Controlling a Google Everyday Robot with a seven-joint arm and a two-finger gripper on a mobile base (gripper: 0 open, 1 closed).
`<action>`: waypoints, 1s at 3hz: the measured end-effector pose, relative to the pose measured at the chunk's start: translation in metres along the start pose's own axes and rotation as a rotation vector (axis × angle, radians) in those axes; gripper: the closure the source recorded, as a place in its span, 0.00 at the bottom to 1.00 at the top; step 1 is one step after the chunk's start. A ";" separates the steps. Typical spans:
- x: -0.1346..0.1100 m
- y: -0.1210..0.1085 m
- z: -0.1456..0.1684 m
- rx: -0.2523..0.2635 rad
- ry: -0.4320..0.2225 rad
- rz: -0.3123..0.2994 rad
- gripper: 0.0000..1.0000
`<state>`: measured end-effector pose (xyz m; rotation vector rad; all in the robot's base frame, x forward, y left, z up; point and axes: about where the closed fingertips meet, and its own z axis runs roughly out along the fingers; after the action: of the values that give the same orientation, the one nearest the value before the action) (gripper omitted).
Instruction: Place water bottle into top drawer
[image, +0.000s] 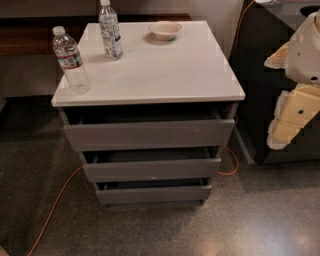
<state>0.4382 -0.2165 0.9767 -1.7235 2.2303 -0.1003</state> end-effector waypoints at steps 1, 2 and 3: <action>0.000 0.000 0.000 0.000 0.000 0.000 0.00; -0.012 -0.012 0.018 -0.023 -0.047 0.003 0.00; -0.032 -0.021 0.057 -0.061 -0.114 0.002 0.00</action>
Offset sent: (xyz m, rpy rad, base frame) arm 0.0522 0.0286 -0.0366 0.1412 0.0467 0.0391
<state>0.4813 -0.1840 0.9351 -1.7136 2.1734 0.0654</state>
